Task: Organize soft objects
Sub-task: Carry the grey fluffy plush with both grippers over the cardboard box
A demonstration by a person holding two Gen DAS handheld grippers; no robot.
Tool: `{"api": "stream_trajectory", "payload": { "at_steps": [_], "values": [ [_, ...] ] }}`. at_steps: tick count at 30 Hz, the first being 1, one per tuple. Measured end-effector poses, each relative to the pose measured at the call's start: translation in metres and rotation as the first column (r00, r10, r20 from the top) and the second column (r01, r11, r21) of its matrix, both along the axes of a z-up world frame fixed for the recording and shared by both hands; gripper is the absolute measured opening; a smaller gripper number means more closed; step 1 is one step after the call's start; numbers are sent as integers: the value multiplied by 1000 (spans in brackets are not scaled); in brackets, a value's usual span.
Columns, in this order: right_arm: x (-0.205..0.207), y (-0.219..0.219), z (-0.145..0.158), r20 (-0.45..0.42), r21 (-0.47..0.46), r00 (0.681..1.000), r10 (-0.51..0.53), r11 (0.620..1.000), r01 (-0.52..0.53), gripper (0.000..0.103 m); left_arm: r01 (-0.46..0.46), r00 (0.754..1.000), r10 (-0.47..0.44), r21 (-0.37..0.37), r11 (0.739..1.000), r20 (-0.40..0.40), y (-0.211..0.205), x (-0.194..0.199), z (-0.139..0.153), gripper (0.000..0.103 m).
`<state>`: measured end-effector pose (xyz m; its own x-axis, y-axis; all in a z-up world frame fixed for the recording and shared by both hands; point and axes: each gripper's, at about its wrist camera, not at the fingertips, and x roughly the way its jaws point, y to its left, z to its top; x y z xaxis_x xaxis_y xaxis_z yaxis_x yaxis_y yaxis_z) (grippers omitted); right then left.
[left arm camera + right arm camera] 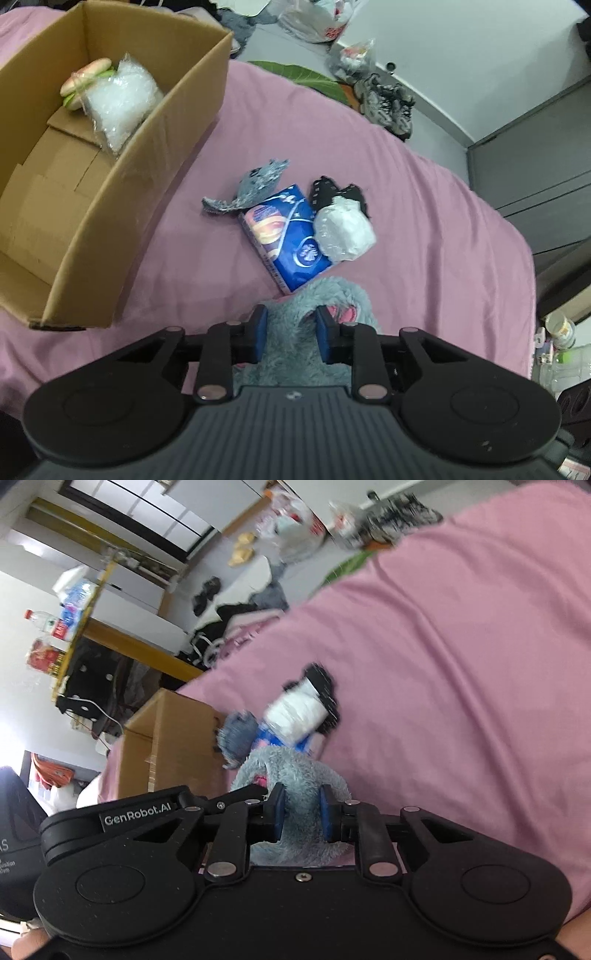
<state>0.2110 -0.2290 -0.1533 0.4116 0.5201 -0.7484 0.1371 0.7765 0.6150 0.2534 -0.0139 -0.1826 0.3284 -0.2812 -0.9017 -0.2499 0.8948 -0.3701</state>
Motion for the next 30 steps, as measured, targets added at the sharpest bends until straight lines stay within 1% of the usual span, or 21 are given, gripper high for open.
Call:
{"api": "stream_trajectory", "payload": {
  "at_steps": [6, 12, 17, 20, 25, 30],
  "values": [
    [-2, -1, 33, 96, -20, 995, 3, 1000, -1, 19, 1, 997, 3, -43, 999, 73, 1, -10, 36, 25],
    [-11, 3, 50, 148, -29, 989, 6, 1000, -2, 19, 7, 990, 1, -55, 998, 140, 4, -19, 69, 25],
    [-17, 9, 72, 205, -52, 978, 30, 998, -20, 19, 14, 985, -1, -74, 997, 171, 12, -31, 83, 23],
    [-19, 18, 83, 228, -61, 973, 44, 998, -31, 19, 28, 979, -13, -74, 997, 204, 14, -41, 94, 23],
    [-18, 35, 93, 254, -86, 965, 72, 995, -52, 19, 13, 971, 9, -91, 996, 239, 28, -53, 109, 23],
    [-18, 52, 100, 267, -98, 960, 85, 993, -60, 19, 3, 964, 24, -101, 995, 266, 46, -57, 116, 23]
  ]
}}
